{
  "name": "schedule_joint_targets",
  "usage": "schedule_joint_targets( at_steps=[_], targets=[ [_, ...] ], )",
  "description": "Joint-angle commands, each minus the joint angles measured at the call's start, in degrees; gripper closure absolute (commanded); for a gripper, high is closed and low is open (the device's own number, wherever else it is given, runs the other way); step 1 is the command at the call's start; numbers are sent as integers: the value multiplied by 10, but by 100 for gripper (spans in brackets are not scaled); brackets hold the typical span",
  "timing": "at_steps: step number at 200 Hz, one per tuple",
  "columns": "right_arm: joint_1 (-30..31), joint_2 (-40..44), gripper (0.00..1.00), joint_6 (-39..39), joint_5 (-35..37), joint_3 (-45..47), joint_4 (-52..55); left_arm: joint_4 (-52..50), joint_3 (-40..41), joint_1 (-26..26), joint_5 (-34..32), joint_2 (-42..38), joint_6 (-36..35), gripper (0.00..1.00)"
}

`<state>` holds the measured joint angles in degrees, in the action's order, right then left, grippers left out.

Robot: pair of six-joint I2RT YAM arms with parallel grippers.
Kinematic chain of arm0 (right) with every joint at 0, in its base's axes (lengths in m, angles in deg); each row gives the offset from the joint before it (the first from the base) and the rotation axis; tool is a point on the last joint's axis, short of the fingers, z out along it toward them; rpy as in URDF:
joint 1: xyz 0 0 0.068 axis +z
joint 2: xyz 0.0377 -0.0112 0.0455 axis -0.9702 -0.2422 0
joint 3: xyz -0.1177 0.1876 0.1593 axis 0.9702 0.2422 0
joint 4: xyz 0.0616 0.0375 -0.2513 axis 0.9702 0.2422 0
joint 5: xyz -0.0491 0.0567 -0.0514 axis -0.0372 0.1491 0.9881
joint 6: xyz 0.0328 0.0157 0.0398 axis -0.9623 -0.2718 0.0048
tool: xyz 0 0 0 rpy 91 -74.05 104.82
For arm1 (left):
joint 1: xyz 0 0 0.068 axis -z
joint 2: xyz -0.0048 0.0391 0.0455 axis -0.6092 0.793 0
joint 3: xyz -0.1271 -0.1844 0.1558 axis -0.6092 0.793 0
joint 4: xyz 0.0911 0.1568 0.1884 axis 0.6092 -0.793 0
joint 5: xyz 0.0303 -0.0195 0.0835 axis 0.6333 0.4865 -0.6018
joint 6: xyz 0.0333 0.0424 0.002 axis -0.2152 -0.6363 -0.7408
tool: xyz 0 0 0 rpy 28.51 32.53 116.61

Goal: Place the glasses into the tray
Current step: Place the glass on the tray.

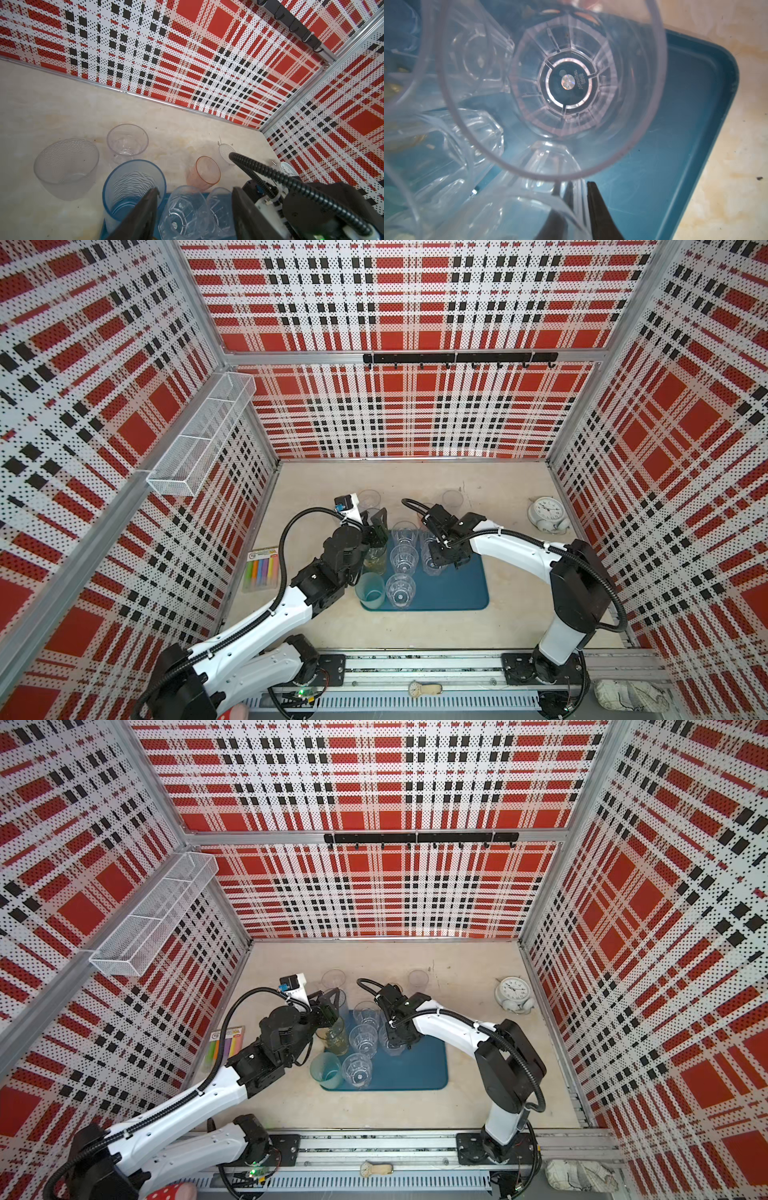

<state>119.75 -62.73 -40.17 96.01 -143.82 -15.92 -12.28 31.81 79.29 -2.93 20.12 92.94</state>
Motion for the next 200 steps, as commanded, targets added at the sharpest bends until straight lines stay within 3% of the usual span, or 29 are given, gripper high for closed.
schedule_joint_targets(
  at_steps=[1, 129, 200],
  targets=[
    [4, -12, 90, -11, 6, 6, -20, 14, -2, -4, 0, 4, -1, 40],
    [2, -10, 75, -21, -4, 32, -52, 10, -6, -4, 3, 7, -4, 39],
    [-6, 35, 66, -22, -19, 20, -32, 8, -6, -4, -4, 3, -8, 39]
  ],
)
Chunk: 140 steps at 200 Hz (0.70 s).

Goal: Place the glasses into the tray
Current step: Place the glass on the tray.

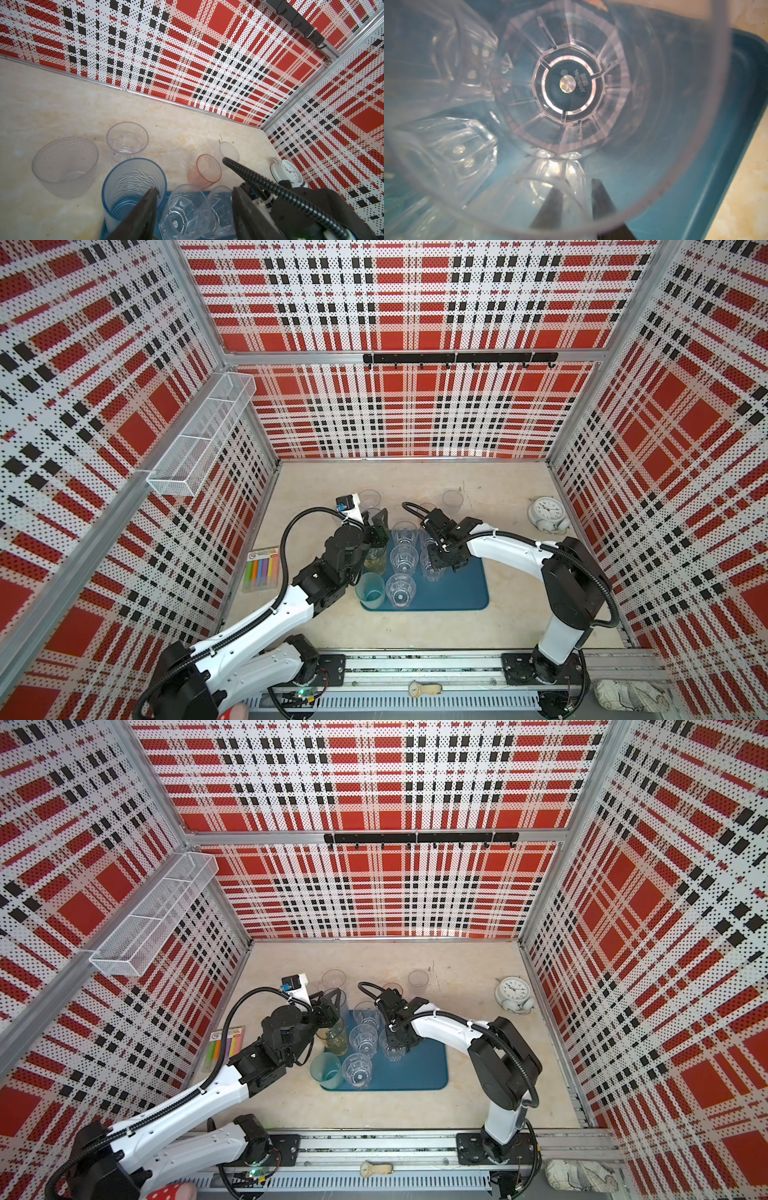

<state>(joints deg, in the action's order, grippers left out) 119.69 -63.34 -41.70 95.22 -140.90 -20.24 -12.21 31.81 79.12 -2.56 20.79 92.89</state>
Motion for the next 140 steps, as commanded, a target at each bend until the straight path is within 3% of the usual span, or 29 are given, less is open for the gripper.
schedule_joint_targets(
  at_steps=[1, 61, 85, 104, 140],
  targets=[
    [-6, 42, 66, -7, -13, -9, 11, 7, -6, -3, -8, -3, -8, 39],
    [-48, 107, 62, -16, -78, -3, -1, -4, -10, -27, -5, -15, -16, 39],
    [-59, 134, 53, -9, -79, -11, 2, -26, -16, -60, 1, -18, -15, 38],
    [-65, 162, 48, -12, -71, -7, -19, -66, -33, -118, 28, -14, -7, 37],
    [-75, 191, 46, -27, -58, 12, -55, -124, -67, -279, 211, 33, 17, 37]
  ],
)
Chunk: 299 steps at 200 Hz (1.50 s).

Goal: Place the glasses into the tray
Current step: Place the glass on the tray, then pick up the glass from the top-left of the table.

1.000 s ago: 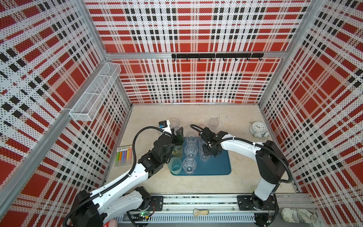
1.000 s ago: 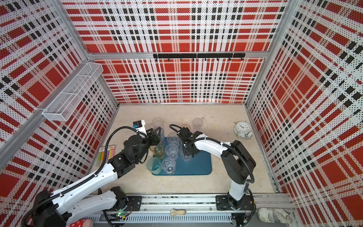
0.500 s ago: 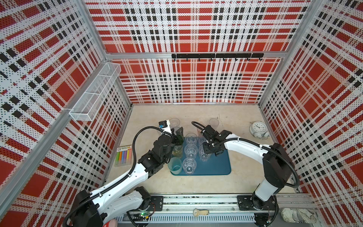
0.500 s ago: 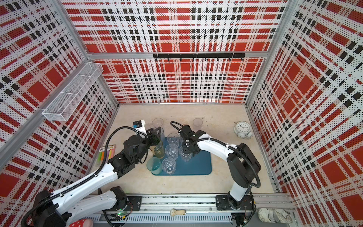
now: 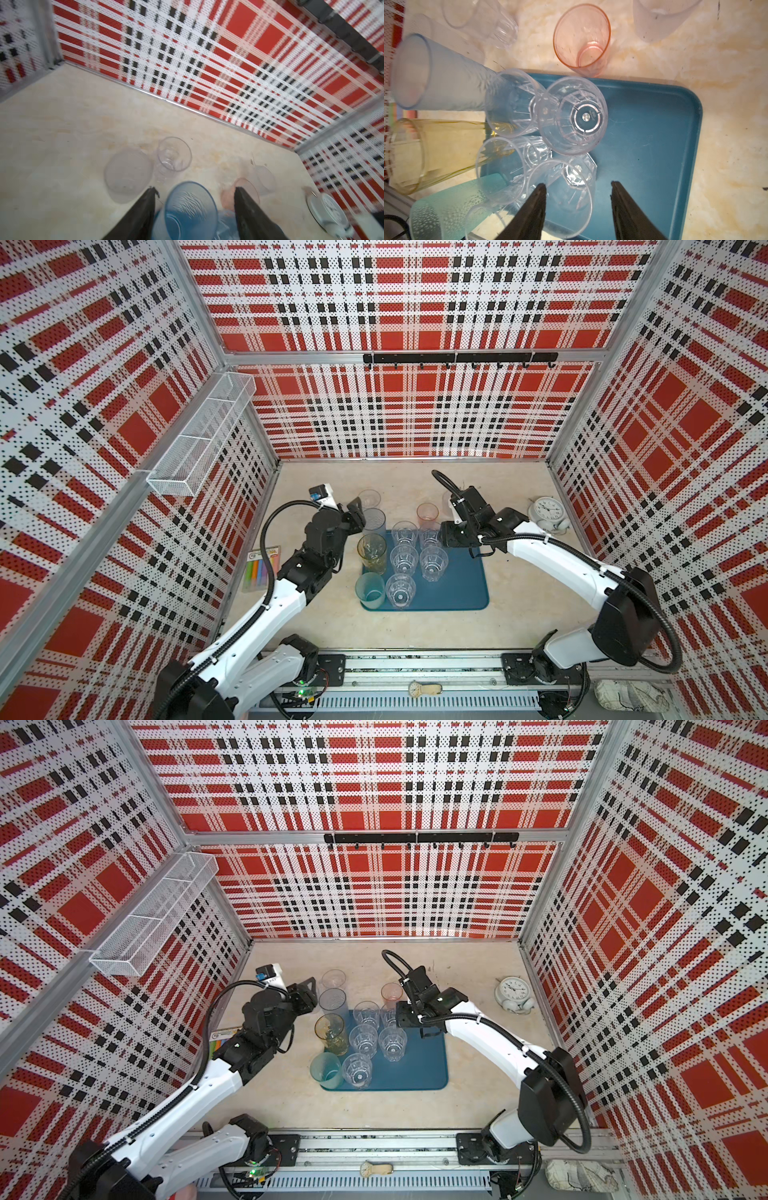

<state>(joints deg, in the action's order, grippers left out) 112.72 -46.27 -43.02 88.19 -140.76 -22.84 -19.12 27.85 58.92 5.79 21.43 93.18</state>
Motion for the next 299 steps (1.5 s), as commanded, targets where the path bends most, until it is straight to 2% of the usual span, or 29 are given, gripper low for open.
schedule_joint_targets(
  at_steps=[1, 26, 83, 124, 152, 188, 220, 263, 299],
  targets=[
    [-5, 21, 46, -14, 13, 11, -29, -57, -28, -85, 132, 29, 14, 37],
    [-10, 26, 45, -17, 28, 18, -34, -84, -33, -140, 183, 62, 11, 37],
    [-16, -3, 45, -7, 15, 17, -48, -90, -14, -153, 181, 80, 8, 37],
    [-19, -24, 45, 0, 22, 5, -55, -82, 0, -145, 176, 77, 13, 37],
    [-44, -45, 45, 9, 25, -17, -59, -73, 10, -133, 165, 72, 10, 37],
    [-111, -56, 45, -10, 22, -14, -107, -68, 18, -123, 161, 71, 2, 37],
    [-178, -85, 44, -45, -17, -7, -166, -59, 28, -107, 161, 67, 8, 37],
    [-185, -175, 45, -45, -10, -67, -167, -53, 40, -82, 147, 52, 16, 37],
    [-185, -214, 45, -46, -18, -85, -188, -60, 44, -82, 132, 35, 8, 37]
  ],
)
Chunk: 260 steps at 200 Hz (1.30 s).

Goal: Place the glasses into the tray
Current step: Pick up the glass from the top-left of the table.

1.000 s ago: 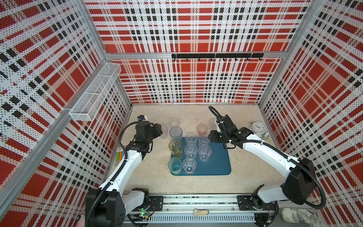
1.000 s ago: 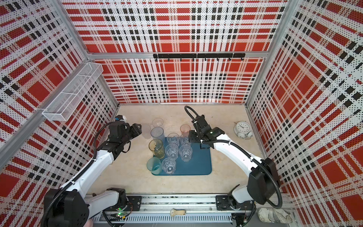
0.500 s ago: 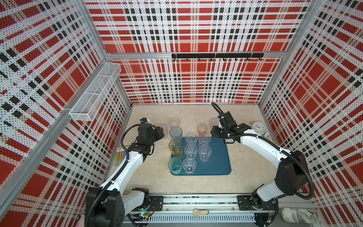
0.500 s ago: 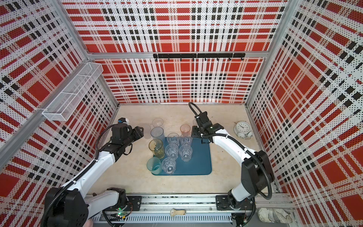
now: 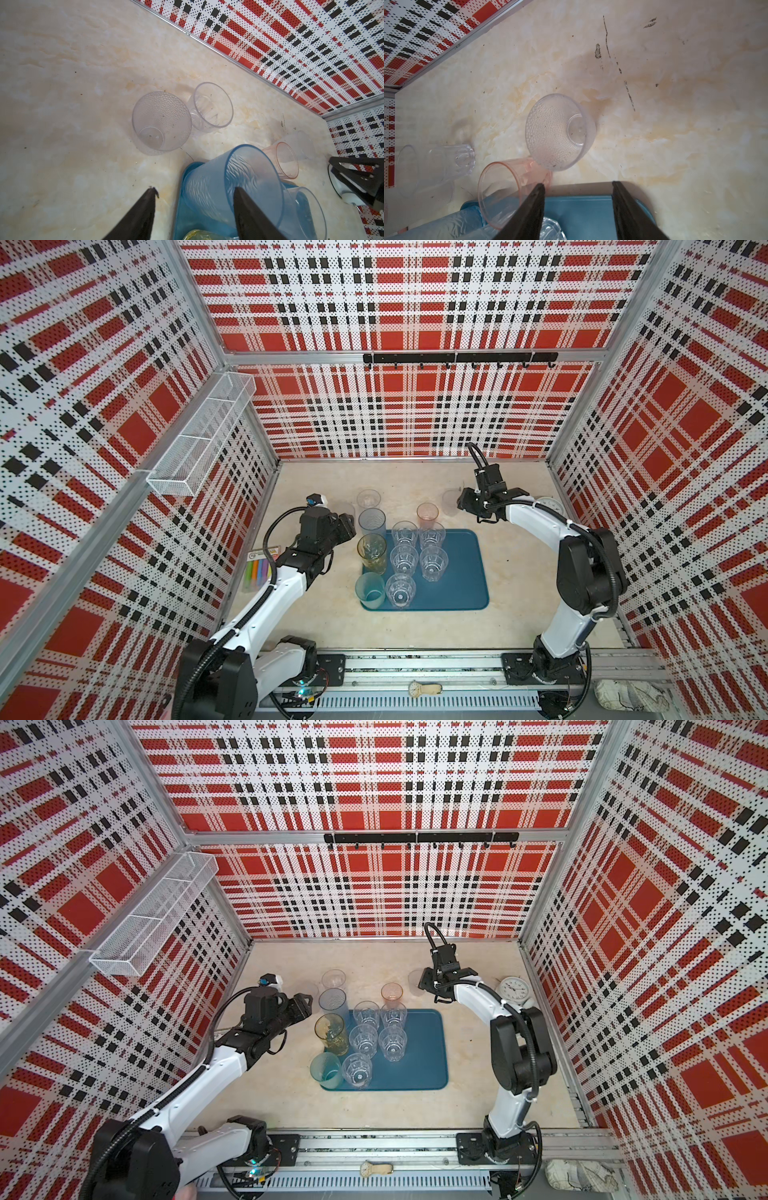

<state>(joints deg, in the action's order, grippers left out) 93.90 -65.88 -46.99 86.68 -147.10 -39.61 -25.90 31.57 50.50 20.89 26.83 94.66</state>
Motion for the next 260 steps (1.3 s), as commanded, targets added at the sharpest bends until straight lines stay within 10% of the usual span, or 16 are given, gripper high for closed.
schedule_joint_targets(
  at_steps=[1, 110, 260],
  targets=[
    [3, -19, 45, -6, -2, -22, -20, 8, 6, 2, -19, -19, -7, 37],
    [9, -14, 46, 11, 4, -42, -6, 32, 2, -98, 66, 43, 15, 38],
    [14, 74, 46, 15, 26, 47, -22, 66, -75, -113, 90, 240, 27, 50]
  ],
)
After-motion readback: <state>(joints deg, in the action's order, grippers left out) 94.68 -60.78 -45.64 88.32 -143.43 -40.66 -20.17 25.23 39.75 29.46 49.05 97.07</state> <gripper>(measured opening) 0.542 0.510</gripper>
